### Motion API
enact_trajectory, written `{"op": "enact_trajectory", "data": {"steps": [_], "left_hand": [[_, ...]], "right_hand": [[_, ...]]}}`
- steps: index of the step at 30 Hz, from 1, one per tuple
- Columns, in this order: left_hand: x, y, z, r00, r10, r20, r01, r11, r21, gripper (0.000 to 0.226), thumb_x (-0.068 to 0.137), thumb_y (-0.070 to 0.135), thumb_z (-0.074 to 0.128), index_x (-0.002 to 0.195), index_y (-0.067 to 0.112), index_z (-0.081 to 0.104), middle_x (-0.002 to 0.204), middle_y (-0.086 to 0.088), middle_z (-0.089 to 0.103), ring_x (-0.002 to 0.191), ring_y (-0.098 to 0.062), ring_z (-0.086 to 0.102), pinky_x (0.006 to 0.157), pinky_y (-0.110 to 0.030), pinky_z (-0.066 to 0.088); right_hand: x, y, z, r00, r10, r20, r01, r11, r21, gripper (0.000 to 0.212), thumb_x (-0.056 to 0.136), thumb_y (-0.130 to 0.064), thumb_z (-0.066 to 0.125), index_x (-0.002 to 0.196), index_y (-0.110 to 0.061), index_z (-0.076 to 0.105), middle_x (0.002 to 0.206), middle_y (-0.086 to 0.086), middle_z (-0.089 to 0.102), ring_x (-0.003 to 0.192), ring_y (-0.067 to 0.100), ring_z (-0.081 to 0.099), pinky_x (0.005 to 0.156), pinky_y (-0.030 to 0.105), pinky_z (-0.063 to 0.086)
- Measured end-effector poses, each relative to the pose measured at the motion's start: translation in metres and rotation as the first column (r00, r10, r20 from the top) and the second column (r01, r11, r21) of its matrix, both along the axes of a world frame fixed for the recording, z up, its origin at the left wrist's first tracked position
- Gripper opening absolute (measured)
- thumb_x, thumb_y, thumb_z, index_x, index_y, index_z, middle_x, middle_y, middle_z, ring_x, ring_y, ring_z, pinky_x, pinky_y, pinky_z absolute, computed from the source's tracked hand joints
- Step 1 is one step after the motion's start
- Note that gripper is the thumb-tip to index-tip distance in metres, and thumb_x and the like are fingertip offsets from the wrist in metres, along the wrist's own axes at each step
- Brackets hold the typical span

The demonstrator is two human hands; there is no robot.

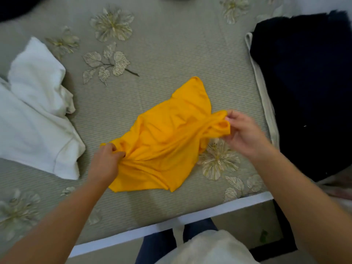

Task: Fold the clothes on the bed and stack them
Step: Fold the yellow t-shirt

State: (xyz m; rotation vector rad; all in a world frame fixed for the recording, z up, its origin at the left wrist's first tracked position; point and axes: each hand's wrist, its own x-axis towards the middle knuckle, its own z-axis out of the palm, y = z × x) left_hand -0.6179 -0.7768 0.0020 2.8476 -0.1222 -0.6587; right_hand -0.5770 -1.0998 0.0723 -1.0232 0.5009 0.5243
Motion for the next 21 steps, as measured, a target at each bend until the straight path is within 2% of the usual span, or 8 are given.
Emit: {"op": "enact_trajectory", "data": {"steps": [4,6,8,11,13,16,19,21], "left_hand": [[-0.001,0.035,0.011,0.981,0.148,0.123,-0.171,0.963,0.208,0.038,0.081,-0.006,0.039,0.113,-0.002,0.061,0.112,-0.036,0.051,0.102,-0.049,0.048,0.076,-0.053,0.039],[0.004,0.038,0.014,0.94,0.306,0.149,-0.332,0.922,0.199,0.045,0.085,-0.003,0.037,0.128,-0.003,0.047,0.13,-0.035,0.04,0.116,-0.049,0.038,0.088,-0.055,0.033],[0.008,0.029,0.013,0.933,0.322,0.163,-0.34,0.935,0.1,0.043,0.084,-0.003,0.047,0.127,-0.008,0.047,0.128,-0.036,0.043,0.115,-0.05,0.042,0.089,-0.056,0.036],[0.008,0.006,0.002,0.979,0.163,0.121,-0.161,0.987,-0.024,0.046,0.073,0.003,0.073,0.112,-0.014,0.056,0.115,-0.036,0.054,0.105,-0.05,0.054,0.083,-0.057,0.046],[0.012,-0.011,-0.006,0.983,0.179,0.031,-0.178,0.984,-0.032,0.053,0.074,0.024,0.074,0.115,-0.005,0.058,0.12,-0.027,0.056,0.111,-0.04,0.053,0.087,-0.048,0.044],[0.017,-0.035,-0.023,0.991,0.128,0.036,-0.124,0.989,-0.082,0.056,0.059,0.038,0.082,0.1,0.003,0.067,0.105,-0.018,0.065,0.098,-0.034,0.062,0.077,-0.042,0.05],[0.021,-0.052,-0.04,0.993,0.111,-0.042,-0.113,0.993,-0.028,0.03,0.088,0.038,0.052,0.109,0.018,0.06,0.115,-0.004,0.058,0.112,-0.021,0.051,0.086,-0.031,0.038],[0.018,-0.047,-0.043,0.955,0.294,-0.032,-0.294,0.931,-0.216,0.022,0.093,0.023,0.047,0.102,0.01,0.063,0.108,-0.012,0.062,0.106,-0.025,0.054,0.081,-0.033,0.037]], "right_hand": [[0.086,0.044,-0.004,0.919,-0.392,0.043,0.386,0.916,0.109,0.029,0.096,0.002,0.026,0.092,-0.016,0.048,0.101,-0.005,0.063,0.115,0.014,0.053,0.101,0.038,0.035],[0.104,0.054,-0.013,0.946,-0.303,0.111,0.307,0.952,-0.013,0.038,0.097,0.001,0.025,0.128,-0.016,0.039,0.14,-0.006,0.039,0.137,0.012,0.024,0.107,0.032,0.021],[0.099,0.059,-0.026,0.988,-0.024,0.156,0.068,0.955,-0.288,0.044,0.097,-0.001,0.03,0.14,-0.009,0.029,0.145,0.001,0.033,0.128,0.009,0.036,0.096,0.019,0.032],[0.069,0.063,-0.059,0.877,0.48,-0.028,-0.297,0.496,-0.816,0.042,0.095,-0.012,0.047,0.135,-0.002,0.039,0.14,0.013,0.041,0.122,0.018,0.044,0.098,0.024,0.033],[0.048,0.064,-0.08,0.757,0.608,-0.239,-0.419,0.17,-0.892,0.058,0.091,-0.028,0.055,0.139,-0.004,0.033,0.144,0.015,0.037,0.131,0.026,0.035,0.102,0.03,0.028],[0.031,0.071,-0.103,0.69,0.611,-0.389,-0.417,-0.104,-0.903,0.065,0.085,-0.043,0.058,0.136,-0.008,0.037,0.134,0.012,0.047,0.123,0.029,0.043,0.097,0.038,0.034],[0.032,0.08,-0.103,0.799,0.552,-0.239,-0.299,0.02,-0.954,0.026,0.088,-0.021,0.057,0.106,-0.004,0.062,0.103,0.014,0.065,0.098,0.031,0.058,0.081,0.035,0.039],[0.033,0.072,-0.094,0.852,0.504,-0.139,-0.25,0.16,-0.955,0.015,0.086,-0.009,0.059,0.093,0.002,0.066,0.087,0.015,0.066,0.083,0.027,0.058,0.07,0.031,0.038]]}}
